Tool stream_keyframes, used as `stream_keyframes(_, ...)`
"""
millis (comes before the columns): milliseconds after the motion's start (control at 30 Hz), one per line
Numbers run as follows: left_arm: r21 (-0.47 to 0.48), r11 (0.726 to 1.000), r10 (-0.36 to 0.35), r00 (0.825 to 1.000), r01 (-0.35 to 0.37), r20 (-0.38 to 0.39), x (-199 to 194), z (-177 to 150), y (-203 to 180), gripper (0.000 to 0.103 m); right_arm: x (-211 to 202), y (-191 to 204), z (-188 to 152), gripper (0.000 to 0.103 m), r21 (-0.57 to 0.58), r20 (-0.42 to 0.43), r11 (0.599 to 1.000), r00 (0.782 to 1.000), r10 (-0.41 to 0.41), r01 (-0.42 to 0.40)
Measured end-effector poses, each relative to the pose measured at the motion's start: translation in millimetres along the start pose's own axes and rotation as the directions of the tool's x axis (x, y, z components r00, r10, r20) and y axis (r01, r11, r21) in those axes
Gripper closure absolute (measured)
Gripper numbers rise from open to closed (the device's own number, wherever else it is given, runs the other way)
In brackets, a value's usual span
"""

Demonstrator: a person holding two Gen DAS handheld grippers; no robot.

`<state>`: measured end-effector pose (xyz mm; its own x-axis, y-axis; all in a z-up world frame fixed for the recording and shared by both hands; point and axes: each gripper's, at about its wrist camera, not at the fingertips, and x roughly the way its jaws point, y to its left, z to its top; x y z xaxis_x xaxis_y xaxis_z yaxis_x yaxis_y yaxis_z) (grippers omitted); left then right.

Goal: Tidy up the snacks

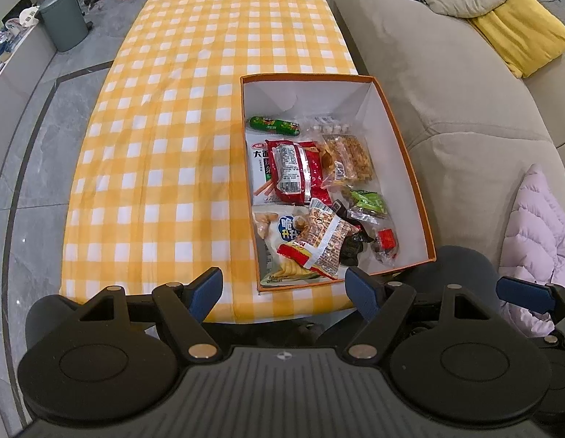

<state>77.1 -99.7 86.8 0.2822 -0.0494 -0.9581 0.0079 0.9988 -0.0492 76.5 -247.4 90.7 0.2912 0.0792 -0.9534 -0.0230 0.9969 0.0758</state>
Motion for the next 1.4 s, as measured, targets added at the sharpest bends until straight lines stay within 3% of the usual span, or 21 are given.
stream_keyframes(1400, 0.005, 1.0, -0.006, 1.0, 0.006, 0.019, -10.6, -7.6, -2.7, 0.014, -14.3, 3.4, -15.5, 0.003, -0.002, 0.025, 1.0, 1.0, 0.008, -0.008)
